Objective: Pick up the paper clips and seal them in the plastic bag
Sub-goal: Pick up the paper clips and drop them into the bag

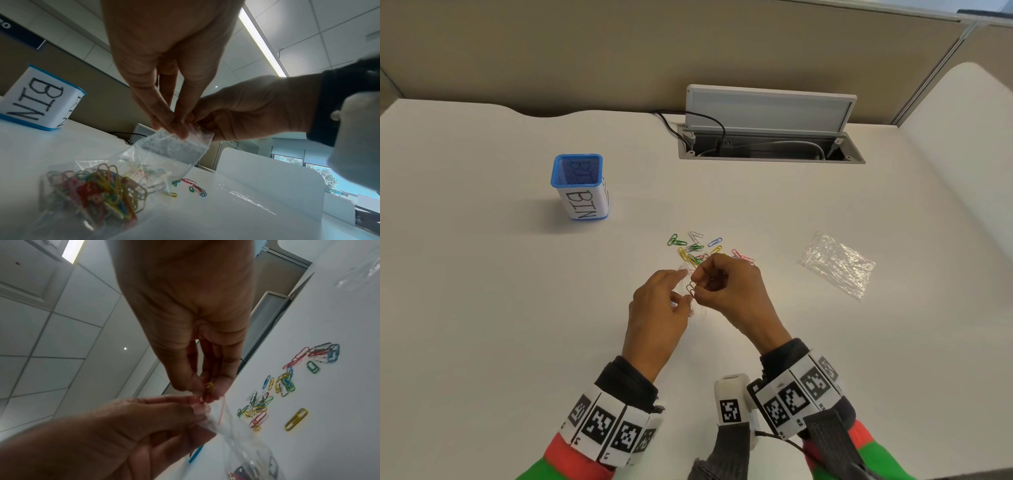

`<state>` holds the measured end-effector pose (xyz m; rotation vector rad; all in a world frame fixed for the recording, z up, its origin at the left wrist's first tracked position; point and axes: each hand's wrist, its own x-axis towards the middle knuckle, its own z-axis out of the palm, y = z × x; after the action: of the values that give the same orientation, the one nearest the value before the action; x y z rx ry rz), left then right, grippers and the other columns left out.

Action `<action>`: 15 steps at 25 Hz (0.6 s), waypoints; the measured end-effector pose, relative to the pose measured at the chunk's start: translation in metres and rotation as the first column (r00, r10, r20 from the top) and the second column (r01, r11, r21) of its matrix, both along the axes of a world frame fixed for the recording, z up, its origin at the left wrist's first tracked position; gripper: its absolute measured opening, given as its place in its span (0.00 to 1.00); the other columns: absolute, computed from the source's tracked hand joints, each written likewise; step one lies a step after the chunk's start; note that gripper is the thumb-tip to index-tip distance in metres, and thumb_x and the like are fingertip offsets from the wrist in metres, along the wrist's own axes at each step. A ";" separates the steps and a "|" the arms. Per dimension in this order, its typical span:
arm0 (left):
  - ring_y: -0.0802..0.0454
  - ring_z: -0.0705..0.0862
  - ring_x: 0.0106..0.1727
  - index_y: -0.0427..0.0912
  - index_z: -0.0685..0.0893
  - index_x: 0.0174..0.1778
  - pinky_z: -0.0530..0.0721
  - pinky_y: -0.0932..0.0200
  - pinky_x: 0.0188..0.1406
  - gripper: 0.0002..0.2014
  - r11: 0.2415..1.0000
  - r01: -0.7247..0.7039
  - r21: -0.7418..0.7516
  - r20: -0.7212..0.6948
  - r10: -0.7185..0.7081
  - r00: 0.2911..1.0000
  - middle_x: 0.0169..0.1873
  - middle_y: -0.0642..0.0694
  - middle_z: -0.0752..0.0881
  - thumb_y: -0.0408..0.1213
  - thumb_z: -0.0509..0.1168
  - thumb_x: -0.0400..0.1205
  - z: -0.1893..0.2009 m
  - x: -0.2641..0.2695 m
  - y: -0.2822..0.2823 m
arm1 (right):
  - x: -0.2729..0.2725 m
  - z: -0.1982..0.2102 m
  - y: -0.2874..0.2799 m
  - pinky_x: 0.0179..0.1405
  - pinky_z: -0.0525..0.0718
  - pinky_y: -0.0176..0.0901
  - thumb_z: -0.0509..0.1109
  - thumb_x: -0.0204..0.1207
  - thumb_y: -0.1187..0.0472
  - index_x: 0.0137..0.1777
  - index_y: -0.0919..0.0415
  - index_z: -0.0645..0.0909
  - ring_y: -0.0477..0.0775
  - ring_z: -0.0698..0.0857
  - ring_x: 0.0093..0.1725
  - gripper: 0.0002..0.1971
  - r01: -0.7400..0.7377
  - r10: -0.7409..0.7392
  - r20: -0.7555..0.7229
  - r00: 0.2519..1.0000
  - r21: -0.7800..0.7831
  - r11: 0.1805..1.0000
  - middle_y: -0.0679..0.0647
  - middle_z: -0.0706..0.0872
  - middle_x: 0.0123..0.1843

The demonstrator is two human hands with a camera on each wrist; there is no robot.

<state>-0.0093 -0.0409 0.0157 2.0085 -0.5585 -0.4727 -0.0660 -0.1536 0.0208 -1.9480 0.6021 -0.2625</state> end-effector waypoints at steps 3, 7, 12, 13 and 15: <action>0.44 0.87 0.47 0.39 0.80 0.63 0.88 0.40 0.48 0.18 1.000 -0.008 -0.004 -0.012 0.008 1.000 0.61 0.40 0.83 0.30 0.67 0.75 0.000 0.001 0.000 | 0.001 -0.001 0.000 0.31 0.78 0.23 0.71 0.64 0.75 0.40 0.61 0.84 0.39 0.78 0.27 0.10 0.010 -0.011 -0.011 1.000 -0.071 0.997 0.44 0.83 0.31; 0.42 0.88 0.45 0.40 0.80 0.62 0.88 0.37 0.46 0.18 1.000 -0.008 -0.016 -0.021 0.008 1.000 0.58 0.38 0.85 0.31 0.67 0.75 -0.003 0.001 0.000 | 0.001 -0.005 -0.001 0.36 0.81 0.25 0.72 0.66 0.73 0.42 0.60 0.85 0.44 0.83 0.32 0.09 0.004 -0.007 -0.021 1.000 -0.141 0.990 0.50 0.87 0.37; 0.42 0.88 0.46 0.41 0.79 0.63 0.88 0.36 0.47 0.18 1.000 0.000 -0.003 -0.002 0.000 1.000 0.58 0.39 0.85 0.33 0.67 0.76 -0.004 0.001 -0.002 | 0.000 -0.006 -0.002 0.45 0.88 0.34 0.73 0.70 0.70 0.46 0.62 0.86 0.47 0.88 0.40 0.07 0.018 -0.017 0.011 1.000 -0.106 0.994 0.53 0.91 0.42; 0.42 0.88 0.46 0.41 0.79 0.63 0.88 0.37 0.47 0.18 1.000 -0.001 -0.006 -0.003 0.001 1.000 0.58 0.39 0.85 0.33 0.67 0.76 -0.004 0.000 -0.002 | 0.000 -0.006 -0.002 0.45 0.88 0.35 0.72 0.71 0.71 0.46 0.61 0.86 0.47 0.89 0.40 0.07 0.016 -0.014 0.019 1.000 -0.087 0.996 0.53 0.91 0.42; 0.44 0.88 0.45 0.40 0.80 0.63 0.88 0.40 0.49 0.18 1.000 -0.002 -0.009 0.009 0.002 1.000 0.59 0.39 0.85 0.32 0.67 0.76 -0.004 0.001 -0.001 | 0.000 -0.004 -0.004 0.44 0.88 0.35 0.71 0.71 0.72 0.45 0.60 0.87 0.48 0.90 0.40 0.08 0.028 -0.026 0.042 0.999 -0.032 0.999 0.53 0.91 0.41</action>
<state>-0.0079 -0.0418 0.0118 2.0039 -0.5628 -0.4591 -0.0655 -0.1580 0.0171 -1.9618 0.6004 -0.3313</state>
